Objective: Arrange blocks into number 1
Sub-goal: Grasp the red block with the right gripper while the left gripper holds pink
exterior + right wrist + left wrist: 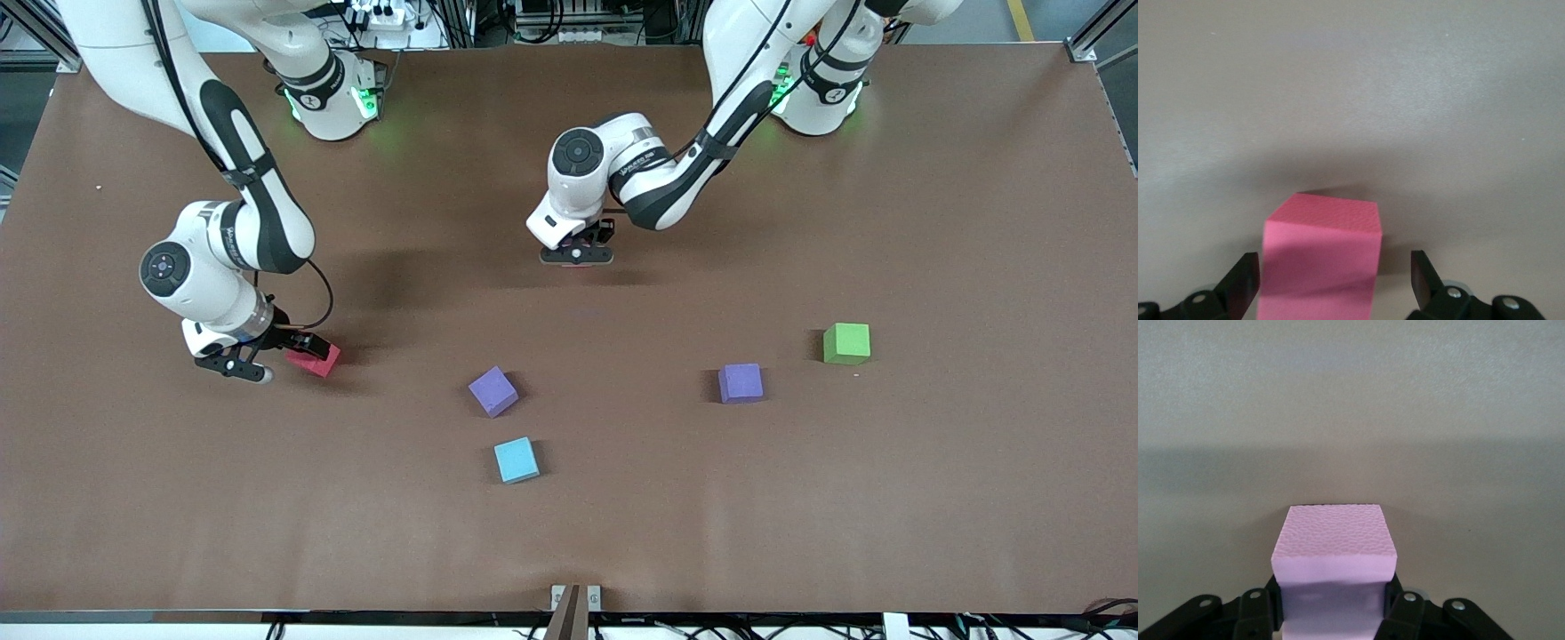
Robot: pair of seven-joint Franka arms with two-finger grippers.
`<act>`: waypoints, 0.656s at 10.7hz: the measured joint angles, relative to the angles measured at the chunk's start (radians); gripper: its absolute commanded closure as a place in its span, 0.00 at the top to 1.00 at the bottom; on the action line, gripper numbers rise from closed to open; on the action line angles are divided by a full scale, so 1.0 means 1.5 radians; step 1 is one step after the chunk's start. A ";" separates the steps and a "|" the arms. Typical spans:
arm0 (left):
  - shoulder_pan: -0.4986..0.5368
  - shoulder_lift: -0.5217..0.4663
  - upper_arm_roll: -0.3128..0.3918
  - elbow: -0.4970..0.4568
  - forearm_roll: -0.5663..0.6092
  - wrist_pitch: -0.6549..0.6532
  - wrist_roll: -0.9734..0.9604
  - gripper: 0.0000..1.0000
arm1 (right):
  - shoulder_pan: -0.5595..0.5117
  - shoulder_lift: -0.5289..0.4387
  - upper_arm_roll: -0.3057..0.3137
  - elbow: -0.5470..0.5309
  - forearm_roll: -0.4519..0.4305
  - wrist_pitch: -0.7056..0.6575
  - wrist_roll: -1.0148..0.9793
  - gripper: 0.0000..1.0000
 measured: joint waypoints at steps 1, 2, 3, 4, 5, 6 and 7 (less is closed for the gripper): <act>0.000 -0.005 -0.003 -0.009 0.000 0.000 0.000 0.00 | 0.000 0.006 -0.002 0.000 0.000 0.004 0.000 0.84; 0.000 -0.009 -0.007 -0.017 0.000 0.001 0.000 0.00 | 0.000 0.012 -0.004 0.000 0.000 0.011 0.000 0.69; 0.000 -0.012 -0.011 -0.023 0.000 0.003 0.000 0.00 | 0.001 0.017 -0.005 0.000 0.000 0.016 0.000 0.55; 0.000 -0.012 -0.013 -0.027 0.000 0.007 0.000 0.00 | 0.003 0.019 -0.005 0.001 0.000 0.016 0.000 0.45; 0.000 -0.014 -0.014 -0.030 0.000 0.012 0.000 0.00 | 0.006 0.019 -0.006 0.003 0.001 0.016 0.005 0.43; 0.001 -0.016 -0.014 -0.034 0.000 0.018 0.000 0.00 | 0.012 0.019 -0.006 0.007 0.002 0.016 0.016 0.43; 0.001 -0.018 -0.014 -0.039 0.000 0.021 0.000 0.00 | 0.022 0.018 -0.006 0.011 0.002 0.017 0.027 0.43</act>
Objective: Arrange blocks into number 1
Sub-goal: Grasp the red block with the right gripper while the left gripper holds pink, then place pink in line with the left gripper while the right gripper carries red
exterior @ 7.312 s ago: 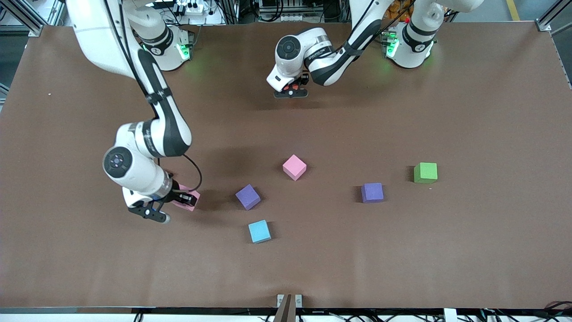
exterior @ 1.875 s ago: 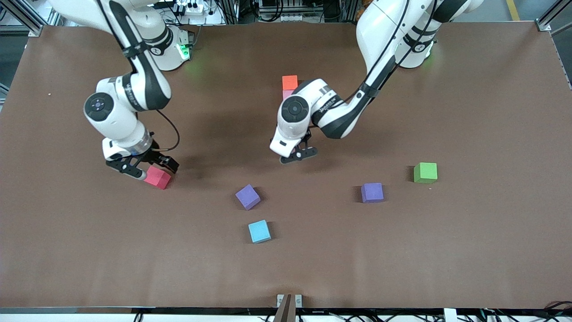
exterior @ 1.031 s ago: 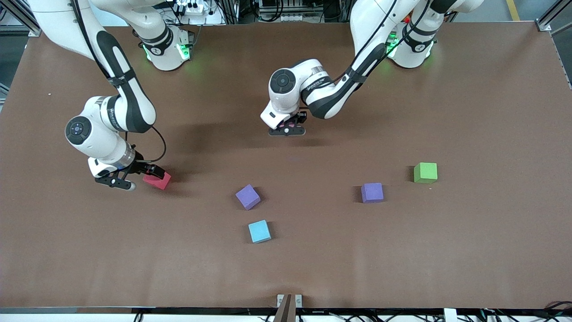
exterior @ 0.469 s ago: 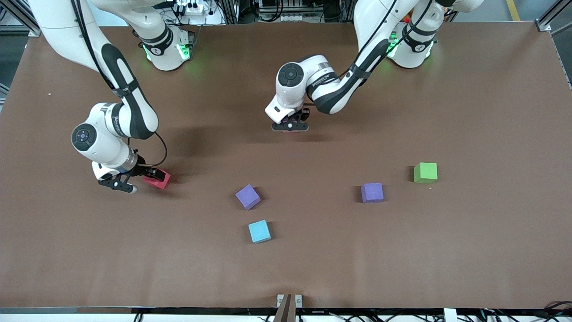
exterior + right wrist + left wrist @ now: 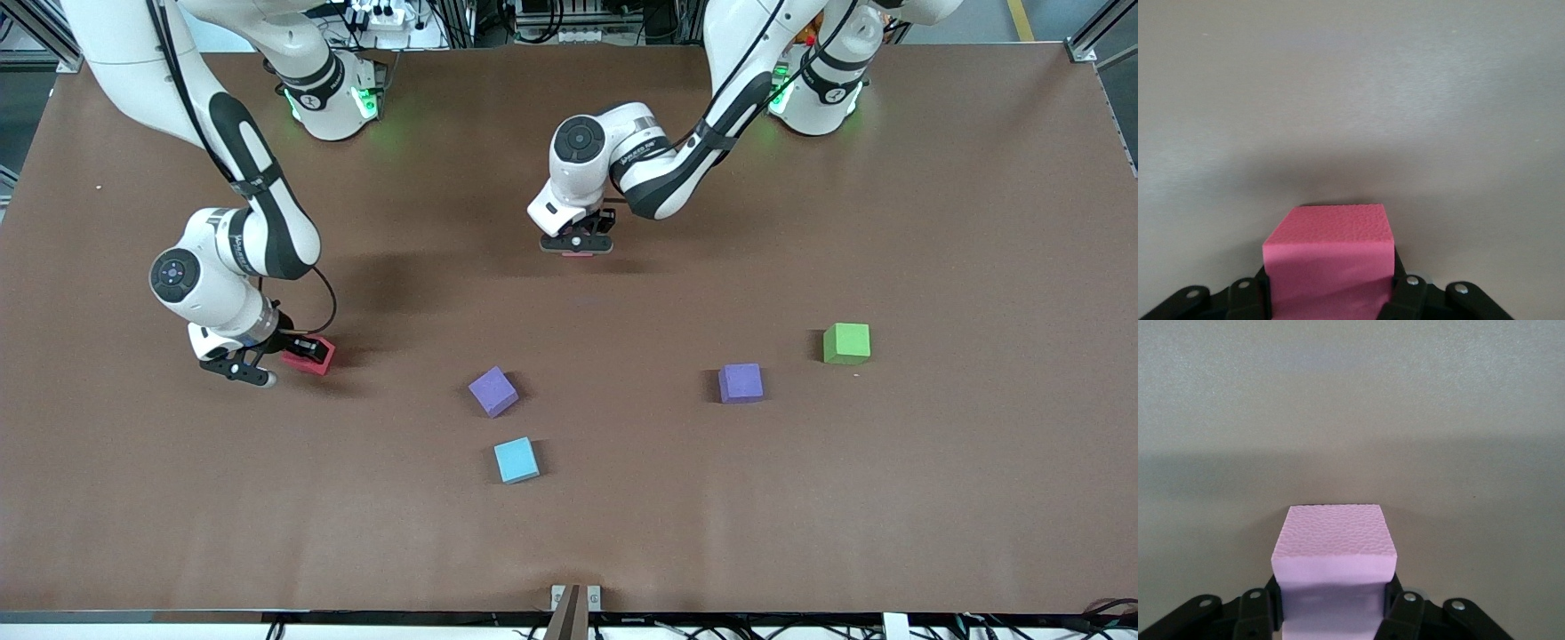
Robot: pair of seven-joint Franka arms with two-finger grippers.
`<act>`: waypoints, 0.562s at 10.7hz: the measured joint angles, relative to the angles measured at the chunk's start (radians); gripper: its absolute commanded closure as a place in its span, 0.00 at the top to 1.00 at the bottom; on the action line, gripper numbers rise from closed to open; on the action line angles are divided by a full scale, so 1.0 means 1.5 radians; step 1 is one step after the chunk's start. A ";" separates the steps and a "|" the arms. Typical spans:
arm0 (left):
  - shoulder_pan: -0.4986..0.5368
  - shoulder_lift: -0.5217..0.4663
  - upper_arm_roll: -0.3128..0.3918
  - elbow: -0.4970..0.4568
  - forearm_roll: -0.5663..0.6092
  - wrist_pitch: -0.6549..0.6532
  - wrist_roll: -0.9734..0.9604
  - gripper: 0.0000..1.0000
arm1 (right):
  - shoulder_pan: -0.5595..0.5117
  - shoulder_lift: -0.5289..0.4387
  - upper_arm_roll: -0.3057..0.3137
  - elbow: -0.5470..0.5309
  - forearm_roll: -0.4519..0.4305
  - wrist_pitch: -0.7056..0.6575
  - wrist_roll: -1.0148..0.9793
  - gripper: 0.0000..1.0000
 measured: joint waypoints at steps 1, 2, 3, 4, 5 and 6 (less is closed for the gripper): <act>0.000 -0.001 -0.002 -0.003 0.000 0.001 0.000 0.00 | 0.012 -0.004 0.000 0.005 0.001 -0.001 0.010 0.44; 0.000 -0.002 -0.004 -0.006 0.000 0.002 0.000 0.00 | 0.025 -0.015 0.000 0.010 0.002 -0.008 0.021 0.44; 0.000 -0.003 -0.005 -0.008 0.000 0.003 0.000 0.26 | 0.035 -0.037 -0.001 0.014 0.003 -0.025 0.035 0.44; 0.000 -0.003 -0.005 -0.008 0.000 0.003 0.000 0.99 | 0.043 -0.062 -0.002 0.014 0.003 -0.043 0.046 0.45; 0.000 -0.003 -0.005 -0.009 0.000 0.004 0.000 1.00 | 0.052 -0.086 -0.002 0.014 0.003 -0.060 0.055 0.45; 0.000 -0.003 -0.005 -0.010 0.000 0.005 -0.002 1.00 | 0.061 -0.102 -0.005 0.013 0.003 -0.072 0.061 0.45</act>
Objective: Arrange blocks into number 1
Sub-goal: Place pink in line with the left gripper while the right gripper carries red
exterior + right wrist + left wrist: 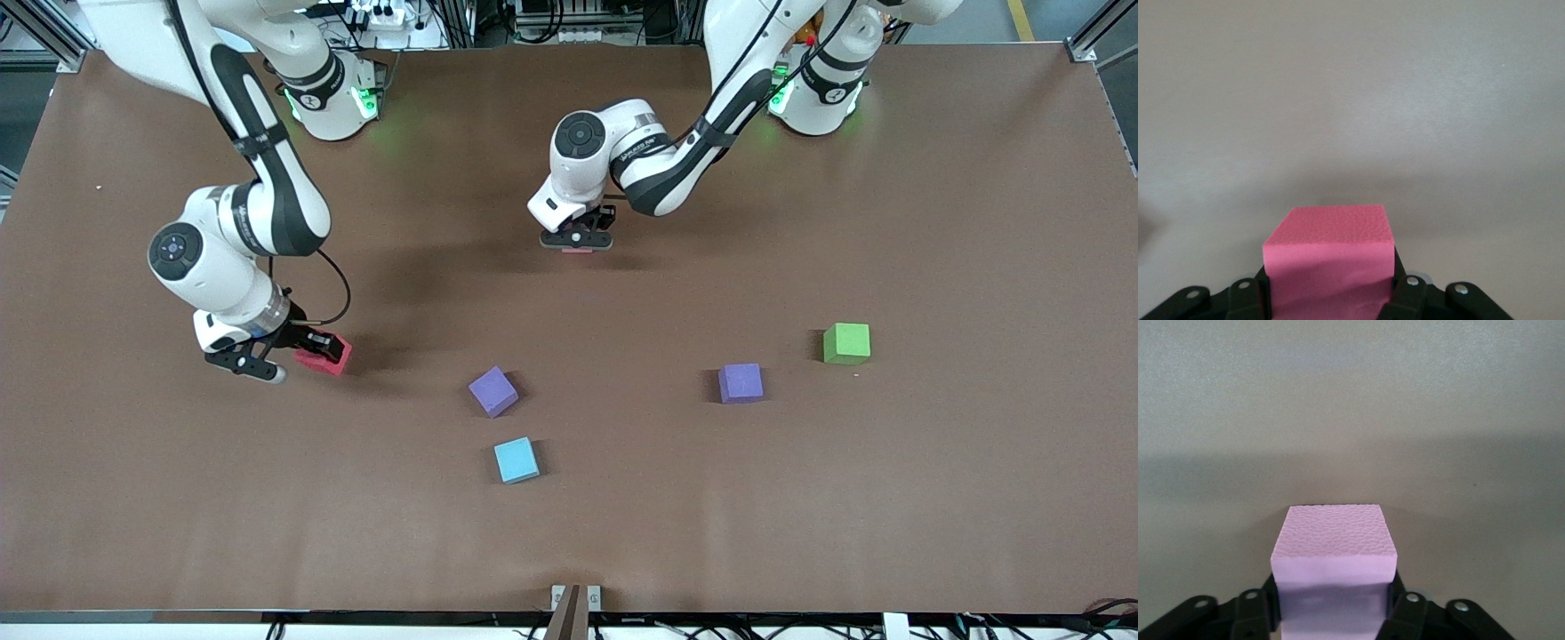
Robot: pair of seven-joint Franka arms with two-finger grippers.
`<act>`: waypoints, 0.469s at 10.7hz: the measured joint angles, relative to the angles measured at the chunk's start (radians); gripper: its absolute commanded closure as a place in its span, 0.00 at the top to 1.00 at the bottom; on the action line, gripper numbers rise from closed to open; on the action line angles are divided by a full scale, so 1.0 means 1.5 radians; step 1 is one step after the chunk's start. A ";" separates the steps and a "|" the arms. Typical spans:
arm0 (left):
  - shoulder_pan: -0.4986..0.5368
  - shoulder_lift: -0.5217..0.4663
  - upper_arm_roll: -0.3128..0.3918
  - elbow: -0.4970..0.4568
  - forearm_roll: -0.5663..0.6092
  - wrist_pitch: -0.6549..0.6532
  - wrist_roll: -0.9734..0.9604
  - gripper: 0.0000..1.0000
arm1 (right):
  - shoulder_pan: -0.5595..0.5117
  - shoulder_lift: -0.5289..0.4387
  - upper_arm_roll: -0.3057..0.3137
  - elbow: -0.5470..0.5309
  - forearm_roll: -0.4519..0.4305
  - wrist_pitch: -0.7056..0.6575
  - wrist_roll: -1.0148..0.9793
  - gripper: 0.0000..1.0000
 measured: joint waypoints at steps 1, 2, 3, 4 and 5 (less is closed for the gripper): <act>0.000 0.000 0.000 -0.002 0.000 0.001 -0.006 1.00 | 0.013 -0.011 -0.005 -0.001 0.000 -0.011 0.002 0.45; 0.000 0.000 0.000 -0.002 0.000 0.002 -0.015 1.00 | 0.032 -0.018 -0.013 -0.002 0.000 -0.018 0.002 0.45; 0.000 0.000 0.000 -0.001 0.000 0.006 -0.018 1.00 | 0.058 -0.022 -0.023 -0.002 0.000 -0.020 0.007 0.45; 0.001 -0.002 0.000 0.001 0.000 0.009 -0.019 1.00 | 0.089 -0.024 -0.031 -0.003 0.000 -0.021 0.021 0.45; 0.002 -0.009 0.000 0.004 0.000 0.011 -0.021 1.00 | 0.118 -0.026 -0.034 -0.003 0.000 -0.021 0.039 0.45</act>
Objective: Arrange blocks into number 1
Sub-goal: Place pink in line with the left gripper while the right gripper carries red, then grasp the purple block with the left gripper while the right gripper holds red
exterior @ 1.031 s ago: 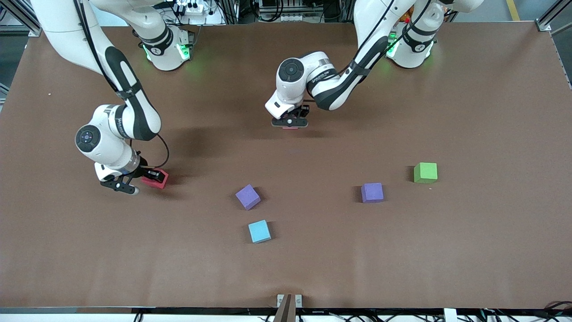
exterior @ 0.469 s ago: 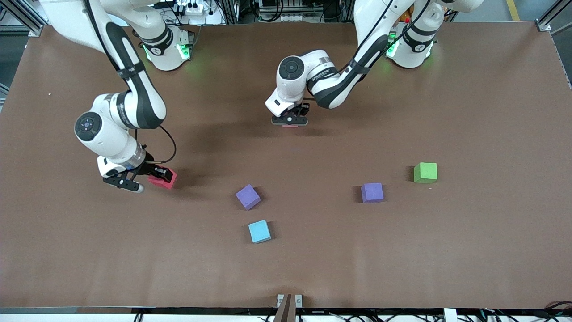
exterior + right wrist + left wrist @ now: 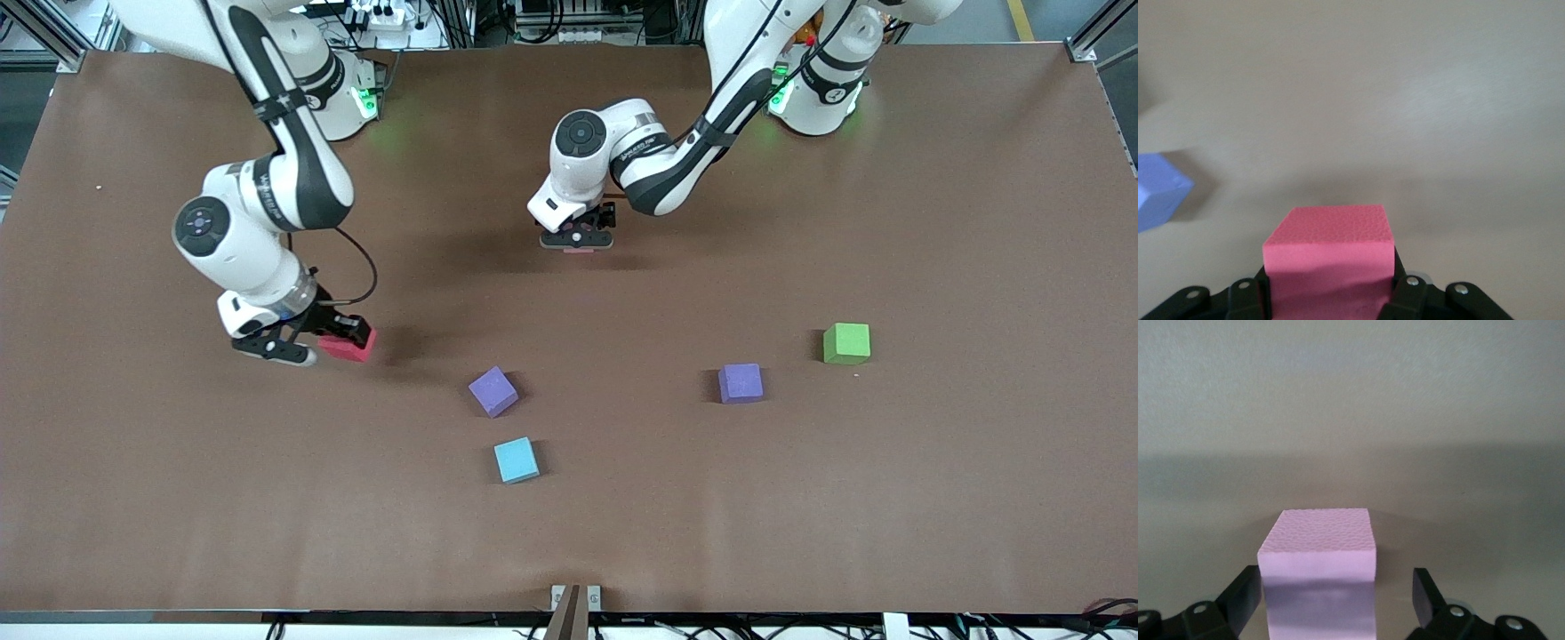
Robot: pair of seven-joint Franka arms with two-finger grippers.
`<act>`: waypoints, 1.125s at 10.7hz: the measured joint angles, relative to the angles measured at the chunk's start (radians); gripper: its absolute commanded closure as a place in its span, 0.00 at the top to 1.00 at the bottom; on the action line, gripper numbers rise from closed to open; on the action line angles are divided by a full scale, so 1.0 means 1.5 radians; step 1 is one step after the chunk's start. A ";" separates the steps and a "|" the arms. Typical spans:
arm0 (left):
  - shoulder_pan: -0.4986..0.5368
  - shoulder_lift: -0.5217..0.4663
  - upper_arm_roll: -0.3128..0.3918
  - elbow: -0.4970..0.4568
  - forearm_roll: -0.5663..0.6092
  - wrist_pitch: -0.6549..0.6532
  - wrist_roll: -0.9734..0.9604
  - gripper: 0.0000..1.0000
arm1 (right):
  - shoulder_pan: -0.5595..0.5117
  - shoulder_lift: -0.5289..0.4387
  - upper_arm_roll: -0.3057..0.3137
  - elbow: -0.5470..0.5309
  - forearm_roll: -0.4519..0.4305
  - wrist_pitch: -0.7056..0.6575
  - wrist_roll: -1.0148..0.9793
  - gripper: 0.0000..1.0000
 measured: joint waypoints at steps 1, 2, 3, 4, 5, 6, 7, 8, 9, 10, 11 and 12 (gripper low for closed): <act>0.005 -0.012 0.000 0.004 0.000 0.001 -0.002 1.00 | 0.024 -0.002 -0.001 0.000 0.000 0.000 0.015 0.45; 0.016 -0.030 0.001 0.012 0.000 0.000 -0.003 1.00 | 0.044 -0.003 -0.001 -0.001 0.000 0.000 0.028 0.44; 0.029 -0.049 0.004 0.018 0.000 -0.002 -0.003 1.00 | 0.057 -0.004 -0.002 -0.001 0.000 0.000 0.037 0.44; 0.043 -0.070 0.012 0.026 0.000 -0.009 -0.004 1.00 | 0.069 -0.004 -0.002 -0.002 0.000 0.000 0.040 0.44; 0.060 -0.090 0.021 0.037 0.000 -0.025 -0.004 1.00 | 0.080 -0.004 -0.002 -0.003 0.000 0.000 0.041 0.44; 0.084 -0.104 0.029 0.052 0.000 -0.046 -0.004 1.00 | 0.096 -0.004 -0.002 -0.004 0.000 0.000 0.041 0.44; 0.106 -0.113 0.041 0.069 0.000 -0.067 -0.004 1.00 | 0.117 -0.004 -0.003 -0.004 -0.002 0.000 0.041 0.43; 0.121 -0.116 0.065 0.084 0.000 -0.083 -0.001 1.00 | 0.143 0.000 -0.003 -0.001 -0.006 0.001 0.041 0.43; 0.134 -0.116 0.090 0.093 0.000 -0.087 0.015 1.00 | 0.172 0.012 -0.002 0.012 -0.011 0.001 0.041 0.43; 0.147 -0.115 0.111 0.098 0.000 -0.087 0.039 1.00 | 0.201 0.034 -0.002 0.036 -0.012 0.001 0.041 0.42; 0.156 -0.114 0.135 0.101 0.000 -0.087 0.070 1.00 | 0.229 0.062 -0.002 0.066 -0.012 0.002 0.049 0.42; 0.161 -0.110 0.162 0.104 0.000 -0.087 0.107 1.00 | 0.257 0.094 -0.002 0.101 -0.012 0.002 0.082 0.42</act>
